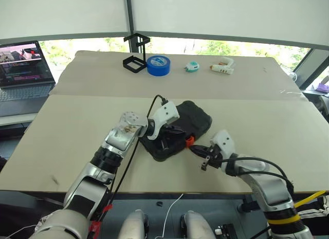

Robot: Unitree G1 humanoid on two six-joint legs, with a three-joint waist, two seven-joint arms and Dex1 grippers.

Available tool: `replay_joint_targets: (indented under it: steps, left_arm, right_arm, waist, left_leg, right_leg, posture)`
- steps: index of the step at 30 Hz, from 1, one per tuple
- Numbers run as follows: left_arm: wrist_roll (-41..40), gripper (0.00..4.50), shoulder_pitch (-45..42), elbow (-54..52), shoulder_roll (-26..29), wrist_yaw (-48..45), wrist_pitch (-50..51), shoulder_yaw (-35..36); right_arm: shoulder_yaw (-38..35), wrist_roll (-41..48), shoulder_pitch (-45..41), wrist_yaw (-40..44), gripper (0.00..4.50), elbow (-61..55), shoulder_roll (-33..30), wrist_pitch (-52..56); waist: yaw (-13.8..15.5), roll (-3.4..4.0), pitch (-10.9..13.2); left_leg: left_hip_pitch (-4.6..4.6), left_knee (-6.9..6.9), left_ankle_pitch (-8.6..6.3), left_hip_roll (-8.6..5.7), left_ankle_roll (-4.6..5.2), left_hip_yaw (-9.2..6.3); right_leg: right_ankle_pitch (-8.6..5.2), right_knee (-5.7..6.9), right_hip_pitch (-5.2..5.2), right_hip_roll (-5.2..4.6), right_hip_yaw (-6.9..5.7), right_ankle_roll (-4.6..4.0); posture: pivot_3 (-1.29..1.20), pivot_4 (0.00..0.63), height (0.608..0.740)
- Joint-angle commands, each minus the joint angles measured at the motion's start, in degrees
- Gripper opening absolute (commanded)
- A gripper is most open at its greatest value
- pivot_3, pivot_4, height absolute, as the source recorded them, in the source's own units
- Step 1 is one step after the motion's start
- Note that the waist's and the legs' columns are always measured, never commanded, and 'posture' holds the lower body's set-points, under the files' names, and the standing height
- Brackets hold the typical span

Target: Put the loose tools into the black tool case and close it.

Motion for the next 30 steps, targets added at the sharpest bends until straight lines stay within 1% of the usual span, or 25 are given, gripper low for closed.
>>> replay_joint_targets:
  steps: [1, 6, 12, 14, 17, 20, 30]
  left_arm:
    - [2.4, 0.00, 2.4, 2.9, 0.3, 0.5, 4.0, -3.8]
    - [2.9, 0.00, 2.8, 3.3, 1.3, 0.1, 4.4, -4.5]
    - [3.3, 0.00, 3.3, 3.9, 2.0, -0.3, 4.2, -5.0]
    - [3.3, 0.00, 3.5, 3.9, 2.1, -0.4, 4.2, -5.0]
    - [3.1, 0.00, 3.6, 3.7, 2.4, -0.5, 4.3, -4.8]
    - [3.0, 0.00, 3.6, 3.8, 2.3, -0.5, 4.3, -4.7]
    - [2.9, 0.00, 3.8, 3.7, 2.3, -0.4, 4.3, -4.7]
  right_arm:
    - [1.1, -0.7, -2.7, -0.7, 0.05, -0.3, 1.6, -2.9]
    - [0.8, -1.2, -3.6, -1.1, 0.05, 0.3, 3.2, -4.3]
    - [0.6, -1.2, -3.9, -0.5, 0.05, -0.6, 2.9, -3.1]
    - [0.9, -1.6, -3.7, -0.1, 0.05, -1.6, 1.5, -1.5]
    - [1.5, -3.1, -2.0, 1.6, 0.05, -3.2, -3.2, 1.1]
    - [0.8, -3.3, -2.1, 0.5, 0.05, -2.3, -4.5, 1.0]
    - [0.9, -2.7, -5.6, -0.5, 0.05, 0.4, -1.2, -0.5]
  waist:
    - [-0.1, 0.00, 0.0]
    - [-0.1, 0.01, 0.0]
    - [-0.2, 0.01, 0.0]
    - [-0.2, 0.02, 0.0]
    - [-0.1, 0.09, -0.1]
    - [0.0, 0.06, -0.1]
    - [-0.2, 0.16, -0.2]
  left_leg:
    - [0.02, 0.00, 0.00, 0.07, 0.00, 0.02]
    - [0.07, 0.00, 0.00, 0.17, -0.01, 0.08]
    - [0.07, -0.01, 0.00, 0.23, -0.01, 0.09]
    - [0.07, -0.01, 0.00, 0.23, -0.02, 0.10]
    - [0.07, -0.01, 0.00, 0.22, -0.02, 0.11]
    - [0.12, -0.06, -0.01, 0.23, -0.03, 0.11]
    - [0.16, -0.10, -0.01, 0.25, -0.03, 0.14]
  right_leg:
    - [0.03, 0.00, 0.01, 0.04, -0.01, -0.05]
    - [0.04, 0.01, 0.00, 0.10, -0.01, -0.09]
    - [0.05, 0.01, -0.03, 0.13, 0.00, -0.13]
    - [0.05, 0.01, -0.03, 0.13, 0.00, -0.14]
    - [0.04, 0.00, -0.03, 0.09, 0.00, -0.15]
    - [-0.01, -0.04, 0.01, 0.08, -0.02, -0.21]
    - [-0.04, -0.02, 0.02, 0.10, 0.00, -0.26]
  posture:
    - [0.00, 0.150, 0.740]
    - [0.00, 0.150, 0.740]
    - [0.00, 0.150, 0.740]
    - [0.00, 0.150, 0.740]
    - [0.00, 0.150, 0.740]
    - [0.00, 0.150, 0.740]
    - [0.00, 0.150, 0.740]
